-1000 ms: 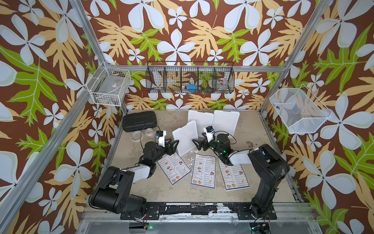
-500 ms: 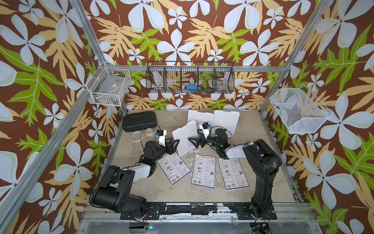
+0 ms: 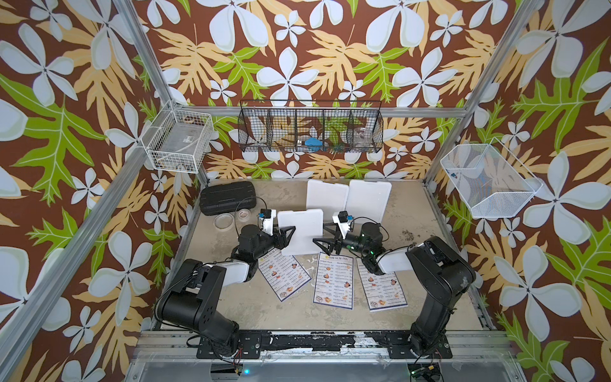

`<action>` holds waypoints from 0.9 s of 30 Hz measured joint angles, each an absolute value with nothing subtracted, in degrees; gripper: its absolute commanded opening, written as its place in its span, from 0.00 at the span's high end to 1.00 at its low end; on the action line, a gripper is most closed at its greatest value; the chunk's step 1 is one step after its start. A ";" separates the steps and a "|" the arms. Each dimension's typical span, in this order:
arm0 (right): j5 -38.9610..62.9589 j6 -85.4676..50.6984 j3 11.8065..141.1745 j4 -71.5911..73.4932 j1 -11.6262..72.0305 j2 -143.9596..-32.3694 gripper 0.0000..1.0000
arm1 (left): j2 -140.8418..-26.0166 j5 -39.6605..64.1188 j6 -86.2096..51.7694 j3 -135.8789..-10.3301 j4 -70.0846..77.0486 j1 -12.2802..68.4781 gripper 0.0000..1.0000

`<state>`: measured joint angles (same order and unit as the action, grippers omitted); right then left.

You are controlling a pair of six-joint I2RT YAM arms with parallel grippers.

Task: Insert the menus into the narrow rack
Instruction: Move the narrow rack to the center of the board.

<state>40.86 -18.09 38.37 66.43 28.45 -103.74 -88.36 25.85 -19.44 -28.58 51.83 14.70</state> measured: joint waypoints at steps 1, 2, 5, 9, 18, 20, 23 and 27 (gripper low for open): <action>39.72 -18.04 37.91 66.00 28.49 -102.91 0.09 | -88.60 26.22 -19.46 -28.64 51.99 14.72 0.40; 38.48 -18.00 37.80 65.23 28.51 -102.19 0.10 | -88.92 26.35 -19.49 -28.77 52.29 14.74 0.39; 33.43 -17.96 37.93 62.67 28.38 -100.71 0.11 | -90.35 27.33 -20.25 -29.50 53.01 14.76 0.40; 28.27 -18.04 37.69 59.70 27.27 -99.83 0.11 | -92.47 28.42 -21.08 -31.79 52.99 15.55 0.40; 23.77 -19.29 36.62 56.75 25.76 -97.93 0.14 | -96.49 28.80 -22.00 -38.30 51.24 18.85 0.40; 23.38 -19.44 35.75 56.66 25.52 -97.06 0.14 | -97.38 28.69 -21.98 -39.44 51.18 20.05 0.40; 22.74 -19.62 33.69 56.69 25.58 -95.20 0.14 | -99.07 28.45 -21.82 -40.95 50.78 21.69 0.40; 22.22 -20.56 30.61 56.99 25.50 -92.18 0.14 | -101.16 27.40 -21.82 -42.50 50.57 23.27 0.39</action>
<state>22.22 -20.56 30.61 56.99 25.50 -92.18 -101.16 27.40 -21.82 -42.50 50.57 23.27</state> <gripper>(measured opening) 0.854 0.605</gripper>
